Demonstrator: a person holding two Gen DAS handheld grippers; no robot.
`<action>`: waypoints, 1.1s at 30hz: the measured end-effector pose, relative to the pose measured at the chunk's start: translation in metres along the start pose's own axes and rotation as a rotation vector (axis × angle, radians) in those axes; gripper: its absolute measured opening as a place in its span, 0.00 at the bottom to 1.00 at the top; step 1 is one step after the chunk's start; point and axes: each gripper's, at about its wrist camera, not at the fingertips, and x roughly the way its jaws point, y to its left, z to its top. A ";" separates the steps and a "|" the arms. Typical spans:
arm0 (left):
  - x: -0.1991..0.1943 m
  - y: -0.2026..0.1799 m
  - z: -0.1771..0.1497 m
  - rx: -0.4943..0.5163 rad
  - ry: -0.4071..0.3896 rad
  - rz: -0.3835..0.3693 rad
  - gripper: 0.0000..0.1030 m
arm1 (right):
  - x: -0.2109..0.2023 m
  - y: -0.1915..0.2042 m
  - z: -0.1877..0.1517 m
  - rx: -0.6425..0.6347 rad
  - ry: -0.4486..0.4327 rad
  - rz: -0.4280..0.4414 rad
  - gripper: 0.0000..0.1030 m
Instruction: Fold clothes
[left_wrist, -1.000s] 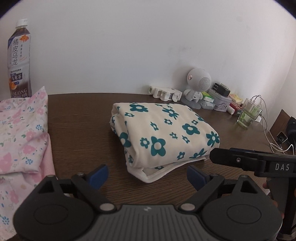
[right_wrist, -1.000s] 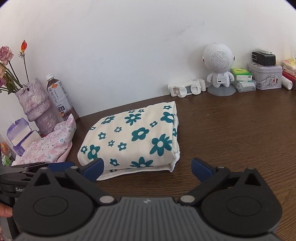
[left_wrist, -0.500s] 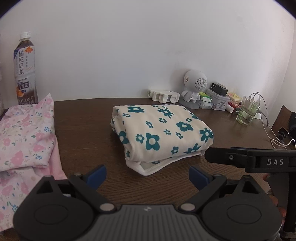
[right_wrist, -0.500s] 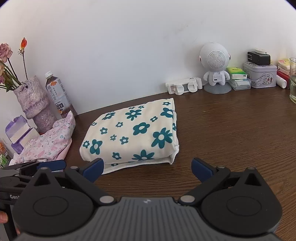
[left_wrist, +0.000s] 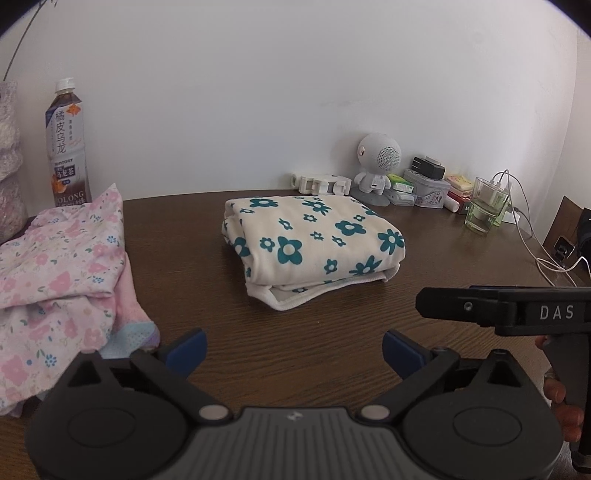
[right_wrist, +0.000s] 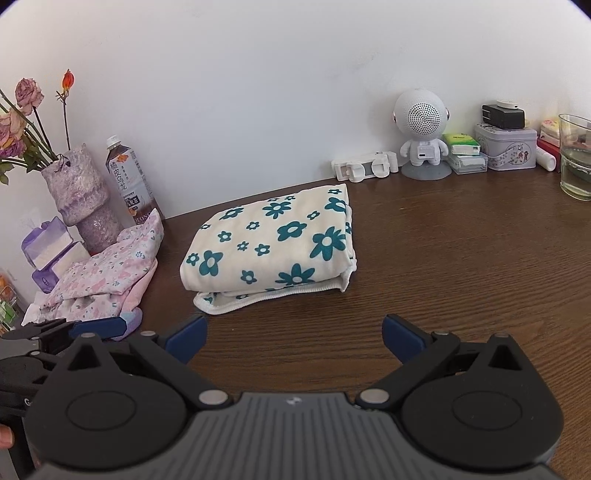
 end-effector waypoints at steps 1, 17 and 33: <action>-0.003 0.000 -0.002 -0.003 -0.002 0.005 0.99 | -0.003 0.001 -0.002 -0.002 -0.001 -0.001 1.00; -0.074 -0.023 -0.040 0.010 -0.038 0.042 0.99 | -0.071 0.027 -0.038 -0.055 -0.040 -0.013 1.00; -0.178 -0.018 -0.113 -0.017 -0.090 0.074 0.99 | -0.162 0.070 -0.104 -0.127 -0.062 0.048 1.00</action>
